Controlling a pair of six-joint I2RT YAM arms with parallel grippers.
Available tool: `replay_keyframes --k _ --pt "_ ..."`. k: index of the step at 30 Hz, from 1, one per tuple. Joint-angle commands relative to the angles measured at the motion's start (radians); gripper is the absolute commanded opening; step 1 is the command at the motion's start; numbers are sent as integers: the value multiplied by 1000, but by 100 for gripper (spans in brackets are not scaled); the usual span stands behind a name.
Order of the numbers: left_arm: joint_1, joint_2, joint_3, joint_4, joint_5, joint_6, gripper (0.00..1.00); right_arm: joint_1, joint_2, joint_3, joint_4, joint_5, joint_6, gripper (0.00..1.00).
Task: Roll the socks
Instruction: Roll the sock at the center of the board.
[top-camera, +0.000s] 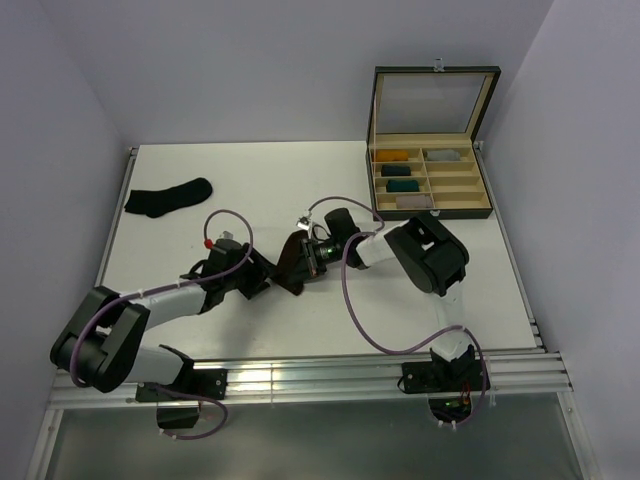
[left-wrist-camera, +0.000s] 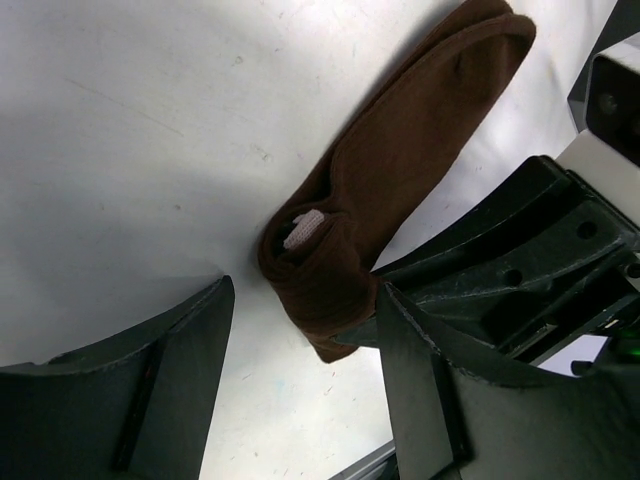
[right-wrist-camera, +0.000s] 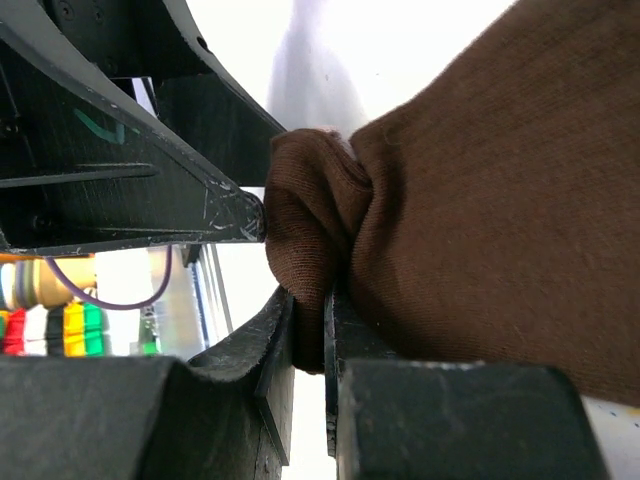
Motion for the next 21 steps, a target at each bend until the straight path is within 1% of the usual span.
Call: replay_keyframes --k 1,9,14,15,18,20,21 --pt "-8 34 22 -14 -46 0 64 -18 45 -36 -12 50 25 0" --pt "-12 91 30 -20 -57 -3 60 -24 74 -29 -30 53 57 0" --pt "-18 123 42 -40 -71 0 54 -24 73 -29 -30 63 64 1" --pt "-18 137 47 -51 -74 4 53 -24 66 -29 -38 72 61 1" --pt "-22 158 70 -103 -91 29 47 -24 34 -35 -59 102 25 4" --pt "-23 174 82 -124 -91 44 41 -24 4 -36 -88 123 -10 9" --pt "-23 178 86 -132 -89 44 41 -22 4 -38 -90 129 -10 11"
